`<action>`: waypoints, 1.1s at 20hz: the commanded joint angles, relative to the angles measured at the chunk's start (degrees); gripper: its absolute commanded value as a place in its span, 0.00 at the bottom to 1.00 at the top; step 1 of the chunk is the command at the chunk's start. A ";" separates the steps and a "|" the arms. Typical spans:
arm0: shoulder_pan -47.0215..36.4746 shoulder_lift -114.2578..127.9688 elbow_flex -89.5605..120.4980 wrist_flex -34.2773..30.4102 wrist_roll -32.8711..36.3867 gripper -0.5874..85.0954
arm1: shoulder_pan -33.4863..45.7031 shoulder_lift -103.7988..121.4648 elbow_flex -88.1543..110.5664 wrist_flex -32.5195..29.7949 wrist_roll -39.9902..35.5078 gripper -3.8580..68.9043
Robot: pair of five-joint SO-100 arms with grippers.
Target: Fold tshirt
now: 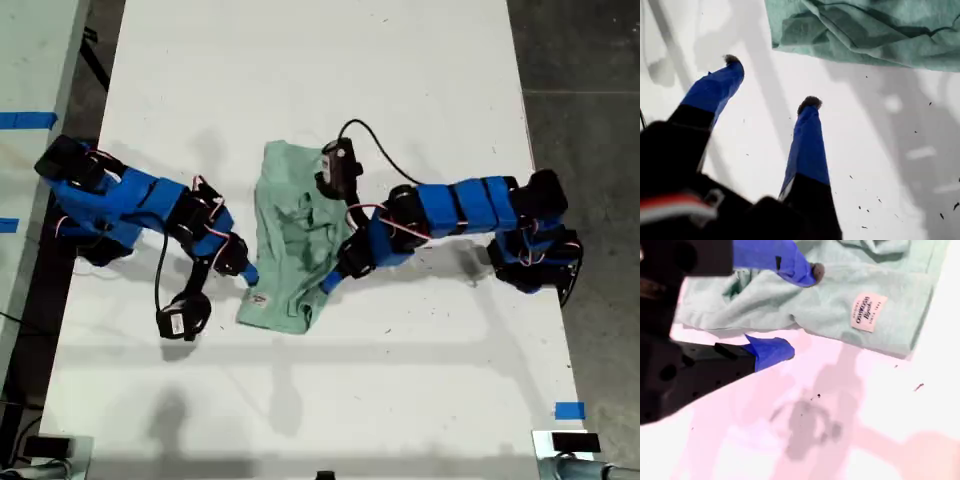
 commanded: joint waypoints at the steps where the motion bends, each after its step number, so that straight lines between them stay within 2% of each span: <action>1: 3.52 13.97 14.50 -16.96 -3.16 0.25 | -2.29 -1.93 -5.36 -3.96 1.41 0.44; 4: 5.71 10.55 15.12 -16.79 -4.83 0.26 | -3.08 -4.83 -5.63 -7.03 2.46 0.41; 9: 7.56 6.86 15.29 -20.92 -5.36 0.25 | -3.25 -11.60 -8.96 -10.37 2.81 0.40; 22: 7.12 -10.90 16.08 -34.80 -4.22 0.24 | -2.46 -27.77 -11.51 -18.11 5.01 0.39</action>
